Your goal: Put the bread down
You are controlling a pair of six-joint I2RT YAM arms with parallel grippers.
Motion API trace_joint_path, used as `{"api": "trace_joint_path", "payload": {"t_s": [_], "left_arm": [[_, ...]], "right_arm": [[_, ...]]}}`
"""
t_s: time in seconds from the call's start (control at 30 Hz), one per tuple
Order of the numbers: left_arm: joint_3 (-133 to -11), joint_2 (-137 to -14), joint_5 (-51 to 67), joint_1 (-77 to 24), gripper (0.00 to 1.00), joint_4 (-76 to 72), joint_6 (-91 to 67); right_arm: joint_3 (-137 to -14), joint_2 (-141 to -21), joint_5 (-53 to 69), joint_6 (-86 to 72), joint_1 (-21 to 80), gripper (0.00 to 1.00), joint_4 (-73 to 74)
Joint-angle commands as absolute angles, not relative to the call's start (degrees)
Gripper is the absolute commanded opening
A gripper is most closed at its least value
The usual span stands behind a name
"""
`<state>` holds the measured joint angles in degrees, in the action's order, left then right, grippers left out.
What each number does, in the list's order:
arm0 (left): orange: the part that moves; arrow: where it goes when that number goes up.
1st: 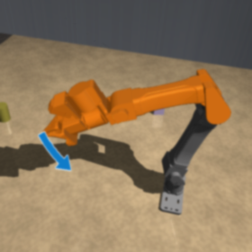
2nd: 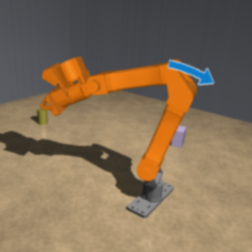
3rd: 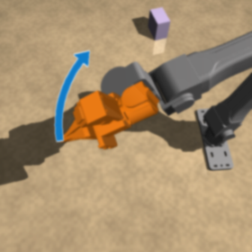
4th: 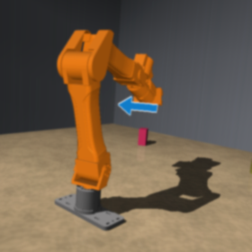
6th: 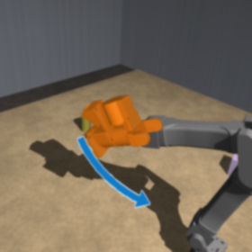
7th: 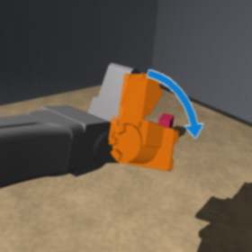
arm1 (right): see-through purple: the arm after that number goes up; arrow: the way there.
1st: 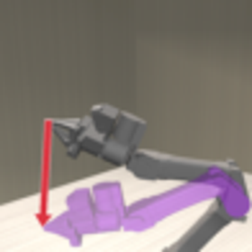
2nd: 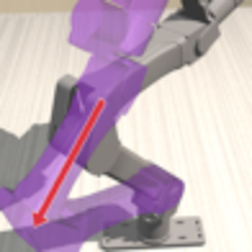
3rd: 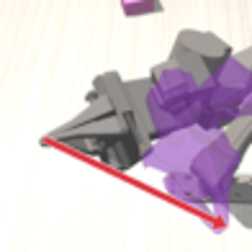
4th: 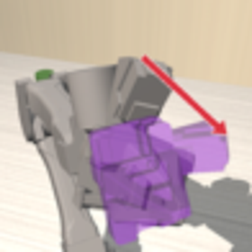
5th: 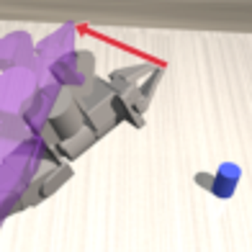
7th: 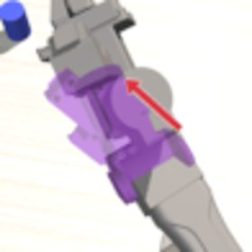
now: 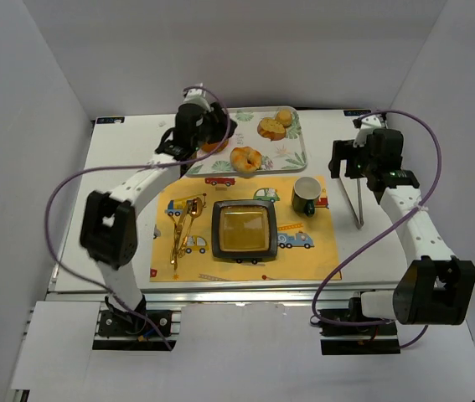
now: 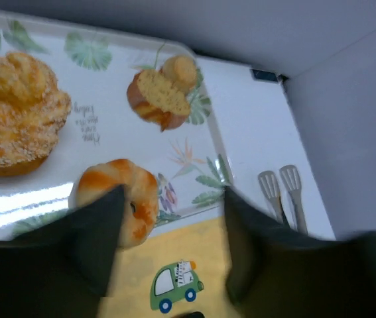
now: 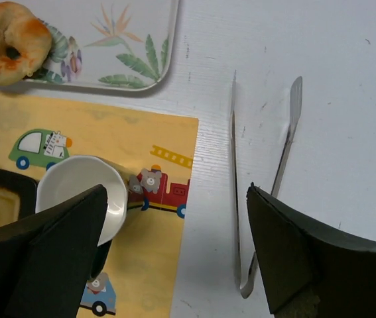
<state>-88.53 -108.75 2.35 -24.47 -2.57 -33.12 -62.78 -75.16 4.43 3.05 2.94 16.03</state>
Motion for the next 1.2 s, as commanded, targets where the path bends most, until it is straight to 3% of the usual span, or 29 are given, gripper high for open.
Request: {"api": "trace_joint_path", "payload": {"t_s": [0.0,0.07,0.1,0.13,0.17,0.23,0.27,0.3,0.33,0.4,0.47,0.63,0.9,1.07,1.17], "left_arm": [[-78.69,-92.22,-1.67,-24.0,0.57,-1.41,-29.18],[-73.33,-86.78,-2.89,-22.86,0.2,-0.36,-29.0],[-67.82,-81.35,-3.34,-22.33,0.0,-0.35,-29.26],[-64.98,-78.34,-3.77,-21.8,0.0,-0.35,-29.62],[-62.25,-75.61,-4.21,-20.84,0.0,1.65,-30.14],[-54.98,-67.55,-5.89,-19.61,0.0,2.72,-30.93],[-52.93,-65.15,-6.15,-18.38,0.08,4.12,-31.63],[-51.26,-62.95,-7.89,-17.93,0.26,5.26,-32.16],[-48.11,-60.84,-8.87,-17.58,0.65,6.49,-32.52],[-45.36,-55.65,-10.01,-16.79,0.83,8.78,-33.13],[-42.56,-52.66,-11.25,-16.18,0.91,10.71,-34.01],[-40.08,-51.42,-11.43,-15.56,0.91,12.04,-34.37],[-38.5,-51.94,-10.11,-15.47,0.91,9.93,-35.07],[-38.15,-51.15,-10.55,-15.47,0.92,10.37,-35.15],[-37.36,-50.98,-10.28,-15.47,0.92,9.93,-35.86]], "right_arm": [[-61.53,-73.04,9.29,8.06,-1.12,0.89,16.44],[-61.26,-72.95,19.88,19.26,-3.85,0.68,20.97],[-60.56,-73.12,21.17,20.99,-5.87,0.4,21.44],[-60.3,-74.17,21.88,22.22,-6.93,0.0,21.97],[-60.12,-74.96,24.15,23.8,-7.81,0.0,24.76],[-59.16,-75.85,25.22,26.1,-9.84,0.0,25.49],[-58.54,-76.28,25.14,26.1,-10.1,0.06,25.31],[-58.1,-76.46,25.05,26.97,-10.19,0.36,25.49],[-56.88,-76.29,24.53,26.81,-10.2,0.75,25.05],[-55.12,-75.85,20.58,25.15,-10.2,0.88,21.82],[-51.87,-75.5,15.07,21.81,-10.2,0.89,19.0],[-46.86,-76.99,3.99,20.73,-8.53,0.89,11.62],[-48.33,-82.78,2.9,21.27,-6.15,0.89,13.36],[-50.18,-86.74,-4.04,19.51,-6.24,0.88,9.41],[-51.58,-89.54,-1.15,19.08,-6.24,0.87,7.65]]}}
